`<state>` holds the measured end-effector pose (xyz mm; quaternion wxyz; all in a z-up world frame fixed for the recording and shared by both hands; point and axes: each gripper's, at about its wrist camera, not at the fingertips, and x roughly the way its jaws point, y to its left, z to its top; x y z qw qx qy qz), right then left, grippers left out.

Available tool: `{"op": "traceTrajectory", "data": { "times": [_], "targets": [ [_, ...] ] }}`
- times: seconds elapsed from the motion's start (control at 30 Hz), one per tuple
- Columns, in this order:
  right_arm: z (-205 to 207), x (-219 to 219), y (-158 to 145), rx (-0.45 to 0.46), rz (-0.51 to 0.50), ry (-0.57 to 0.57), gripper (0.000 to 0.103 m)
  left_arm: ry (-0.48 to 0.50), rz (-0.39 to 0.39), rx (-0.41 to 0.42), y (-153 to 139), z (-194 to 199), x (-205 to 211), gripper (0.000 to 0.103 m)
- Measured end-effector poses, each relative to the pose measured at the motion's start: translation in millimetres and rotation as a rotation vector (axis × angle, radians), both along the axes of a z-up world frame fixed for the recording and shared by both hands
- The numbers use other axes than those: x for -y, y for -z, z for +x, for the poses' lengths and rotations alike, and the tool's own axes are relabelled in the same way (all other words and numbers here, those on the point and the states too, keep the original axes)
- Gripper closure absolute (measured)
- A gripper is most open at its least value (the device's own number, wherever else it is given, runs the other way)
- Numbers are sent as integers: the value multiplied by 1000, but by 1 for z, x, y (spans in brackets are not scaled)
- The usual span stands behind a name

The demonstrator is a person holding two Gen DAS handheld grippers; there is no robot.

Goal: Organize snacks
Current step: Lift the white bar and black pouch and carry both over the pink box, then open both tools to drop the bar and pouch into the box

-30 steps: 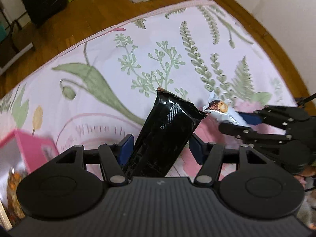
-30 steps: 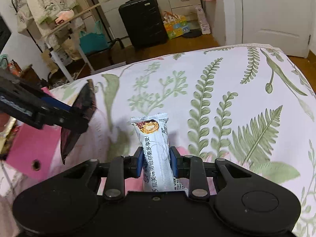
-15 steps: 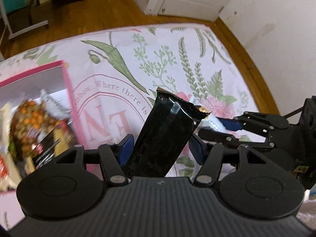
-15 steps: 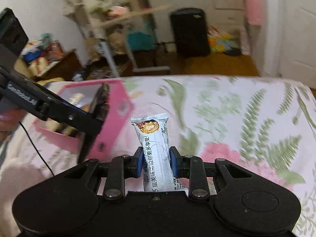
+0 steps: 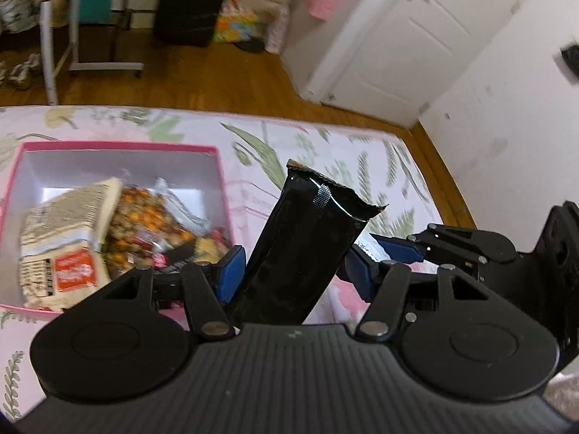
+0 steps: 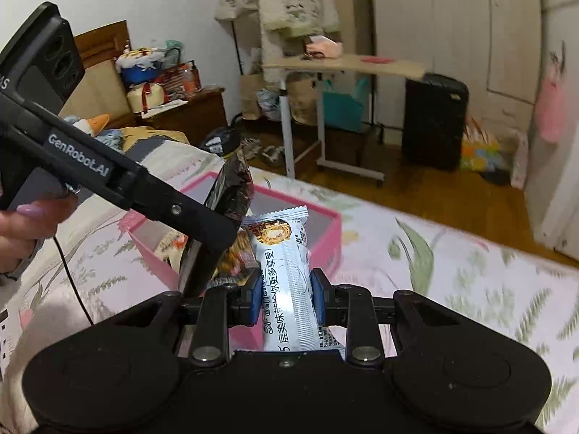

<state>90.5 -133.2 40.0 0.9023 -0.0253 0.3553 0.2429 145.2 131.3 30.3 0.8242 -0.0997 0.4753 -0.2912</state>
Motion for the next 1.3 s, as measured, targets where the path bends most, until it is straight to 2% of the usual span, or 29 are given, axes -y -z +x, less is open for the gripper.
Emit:
{"op": "traceTrajectory", "data": {
  "times": [0.13,0.27,0.53,0.6,0.7,0.8,0.93,1.03,1.17,1.3],
  "targets": [
    [21,-21,2,12,-19,2,71,-100,25,6,9,13,-21,43],
    [37,-30,15,-31,21,8,71,-162,53,-24,27,26,-35,43],
    [59,-49,46,-81,61,8,71,-261,25,-80,61,49,-54,43],
    [64,-54,53,-90,59,10,71,-266,18,-65,64,52,-54,43],
    [72,-61,61,-88,42,16,71,-261,53,-62,68,59,-48,43],
    [81,-68,68,-72,16,19,71,-274,78,-79,75,68,-47,43],
    [91,-79,82,-68,-8,6,71,-306,67,-108,86,73,-50,41],
    [94,-89,93,-42,-41,3,70,-295,82,-108,93,75,-48,40],
    [91,-93,97,-5,-91,-12,64,-310,118,-88,96,73,-44,35],
    [81,-79,83,5,-65,2,57,-313,126,-46,91,62,-45,34]
  ]
}}
